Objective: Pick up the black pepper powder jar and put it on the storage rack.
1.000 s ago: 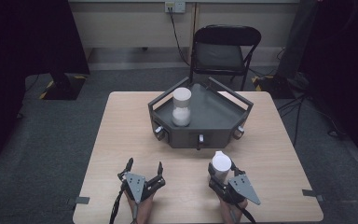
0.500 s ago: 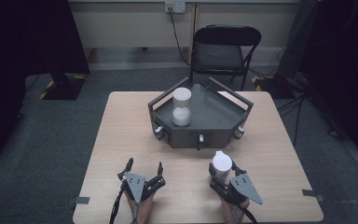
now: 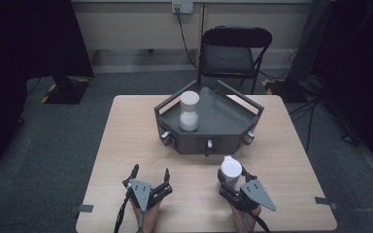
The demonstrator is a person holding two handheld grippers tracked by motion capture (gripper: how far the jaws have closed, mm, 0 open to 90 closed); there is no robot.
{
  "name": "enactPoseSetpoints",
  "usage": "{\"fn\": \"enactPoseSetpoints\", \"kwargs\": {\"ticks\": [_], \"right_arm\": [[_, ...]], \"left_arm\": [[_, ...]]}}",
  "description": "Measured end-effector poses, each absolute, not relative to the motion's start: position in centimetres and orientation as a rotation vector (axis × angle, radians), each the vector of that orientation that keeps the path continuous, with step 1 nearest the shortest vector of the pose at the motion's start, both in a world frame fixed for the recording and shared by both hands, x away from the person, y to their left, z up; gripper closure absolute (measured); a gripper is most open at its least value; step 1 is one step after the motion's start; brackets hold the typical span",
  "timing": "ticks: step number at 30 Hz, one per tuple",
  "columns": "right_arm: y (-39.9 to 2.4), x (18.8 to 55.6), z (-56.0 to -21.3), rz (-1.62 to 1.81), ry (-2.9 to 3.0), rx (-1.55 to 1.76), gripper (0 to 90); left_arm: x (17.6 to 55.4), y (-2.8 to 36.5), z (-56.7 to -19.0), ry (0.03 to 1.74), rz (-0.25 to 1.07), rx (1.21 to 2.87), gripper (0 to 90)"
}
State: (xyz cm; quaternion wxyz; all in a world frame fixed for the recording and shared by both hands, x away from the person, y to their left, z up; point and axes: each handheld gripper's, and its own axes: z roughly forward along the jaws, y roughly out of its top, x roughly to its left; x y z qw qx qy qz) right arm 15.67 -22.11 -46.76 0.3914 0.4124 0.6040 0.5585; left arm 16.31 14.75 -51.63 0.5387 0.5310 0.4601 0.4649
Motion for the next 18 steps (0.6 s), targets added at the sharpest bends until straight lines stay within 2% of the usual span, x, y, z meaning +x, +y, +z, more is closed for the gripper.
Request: {"fn": "enactPoseSetpoints", "kwargs": {"ticks": [18], "right_arm": [[-23.7,16.4,-45.0,1.45,1.572,1.03,30.2]], "left_arm": [[16.3,14.8,-51.6,1.094,1.106,1.263,0.1]]}}
